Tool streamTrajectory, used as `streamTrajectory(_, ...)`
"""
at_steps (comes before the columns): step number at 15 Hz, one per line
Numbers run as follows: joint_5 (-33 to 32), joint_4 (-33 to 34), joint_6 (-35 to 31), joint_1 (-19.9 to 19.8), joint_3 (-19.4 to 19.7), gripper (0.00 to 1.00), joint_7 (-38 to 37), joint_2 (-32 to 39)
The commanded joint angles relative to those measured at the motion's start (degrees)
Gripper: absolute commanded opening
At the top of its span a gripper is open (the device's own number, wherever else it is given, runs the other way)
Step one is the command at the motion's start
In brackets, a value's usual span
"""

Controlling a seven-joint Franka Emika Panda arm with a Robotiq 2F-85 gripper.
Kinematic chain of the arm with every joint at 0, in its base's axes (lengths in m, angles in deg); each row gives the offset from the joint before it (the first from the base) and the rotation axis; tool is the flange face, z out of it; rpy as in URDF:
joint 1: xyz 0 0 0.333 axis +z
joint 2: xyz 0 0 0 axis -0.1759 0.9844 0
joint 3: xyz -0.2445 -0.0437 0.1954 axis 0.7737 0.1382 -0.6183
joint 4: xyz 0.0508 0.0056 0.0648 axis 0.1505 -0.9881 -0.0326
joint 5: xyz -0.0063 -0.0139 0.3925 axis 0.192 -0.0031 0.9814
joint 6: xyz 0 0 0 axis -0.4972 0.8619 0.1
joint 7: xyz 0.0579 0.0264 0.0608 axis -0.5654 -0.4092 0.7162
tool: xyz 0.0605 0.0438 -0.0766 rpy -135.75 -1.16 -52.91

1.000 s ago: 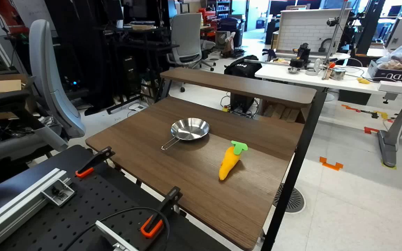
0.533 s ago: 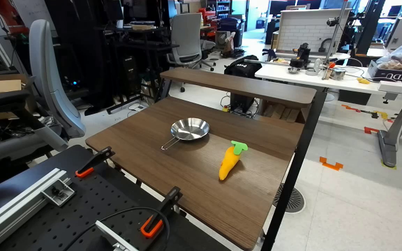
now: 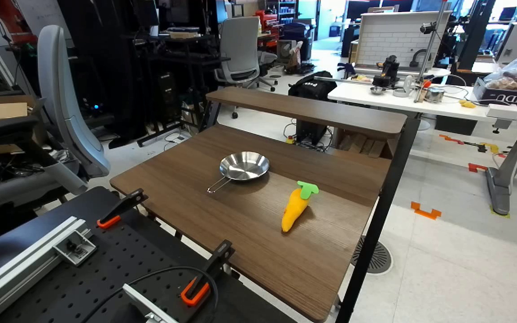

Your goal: Put the squishy carrot toy into the silver bowl

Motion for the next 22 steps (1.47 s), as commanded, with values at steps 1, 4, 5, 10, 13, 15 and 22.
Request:
streamTrajectory(1,0.1,0.0,-0.6,-0.1,0.1,1.00,0.3,-0.1)
streamTrajectory(4,-0.6,-0.8,-2.4,-0.3,0.3,1.00,1.0,0.5)
streamTrajectory(5,-0.8,-1.0,-2.9,-0.4,0.4,1.00,1.1,0.7)
streamTrajectory(10,-1.6,-2.9,-7.2,-1.1,1.7,1.00,2.3,3.1)
streamTrajectory(13,-2.4,-3.8,-11.0,-2.0,3.2,1.00,3.6,6.1)
streamTrajectory(15,-2.7,-3.9,-13.2,-2.9,4.4,1.00,4.7,8.9)
streamTrajectory(22,-3.4,-1.4,-21.9,-5.7,7.2,1.00,7.6,21.9)
